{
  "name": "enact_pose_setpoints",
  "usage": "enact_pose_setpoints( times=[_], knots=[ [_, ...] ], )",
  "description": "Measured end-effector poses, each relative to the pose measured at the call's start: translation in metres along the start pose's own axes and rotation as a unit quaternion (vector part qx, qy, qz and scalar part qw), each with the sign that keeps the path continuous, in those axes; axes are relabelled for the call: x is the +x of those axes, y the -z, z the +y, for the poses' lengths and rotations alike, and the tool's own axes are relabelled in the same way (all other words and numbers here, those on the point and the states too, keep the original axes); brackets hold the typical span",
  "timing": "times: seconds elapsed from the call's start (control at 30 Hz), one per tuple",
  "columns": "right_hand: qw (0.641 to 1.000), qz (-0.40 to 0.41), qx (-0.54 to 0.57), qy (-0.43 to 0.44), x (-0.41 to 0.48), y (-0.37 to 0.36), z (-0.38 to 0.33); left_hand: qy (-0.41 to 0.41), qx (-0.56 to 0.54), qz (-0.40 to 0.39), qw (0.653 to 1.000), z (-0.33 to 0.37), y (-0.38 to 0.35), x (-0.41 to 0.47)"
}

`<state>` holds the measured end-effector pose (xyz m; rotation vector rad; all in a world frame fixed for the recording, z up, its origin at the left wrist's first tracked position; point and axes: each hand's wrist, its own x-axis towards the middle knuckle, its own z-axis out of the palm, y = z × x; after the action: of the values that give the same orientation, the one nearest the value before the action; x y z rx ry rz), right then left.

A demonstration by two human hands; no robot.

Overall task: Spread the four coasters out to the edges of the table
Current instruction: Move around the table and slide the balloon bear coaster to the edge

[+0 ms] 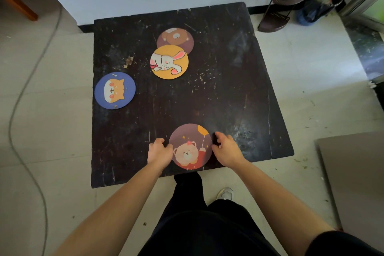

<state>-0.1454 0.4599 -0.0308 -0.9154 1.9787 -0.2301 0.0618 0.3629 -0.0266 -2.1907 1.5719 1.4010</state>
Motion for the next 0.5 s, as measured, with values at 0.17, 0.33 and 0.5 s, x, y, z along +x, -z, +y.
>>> enact_pose_setpoints(
  times=[0.17, 0.33, 0.5],
  knots=[
    [0.975, 0.169, -0.093, 0.105, 0.020, 0.083, -0.061, -0.224, 0.180, 0.147, 0.946, 0.080, 0.064, 0.008],
    [0.901, 0.349, -0.165, 0.196, 0.022, 0.195, -0.144, -0.393, 0.216, 0.298, 0.843, 0.193, 0.143, -0.001],
    [0.814, 0.496, -0.186, 0.238, 0.005, 0.272, -0.180, -0.461, 0.174, 0.384, 0.781, 0.273, 0.176, -0.027]
  ],
)
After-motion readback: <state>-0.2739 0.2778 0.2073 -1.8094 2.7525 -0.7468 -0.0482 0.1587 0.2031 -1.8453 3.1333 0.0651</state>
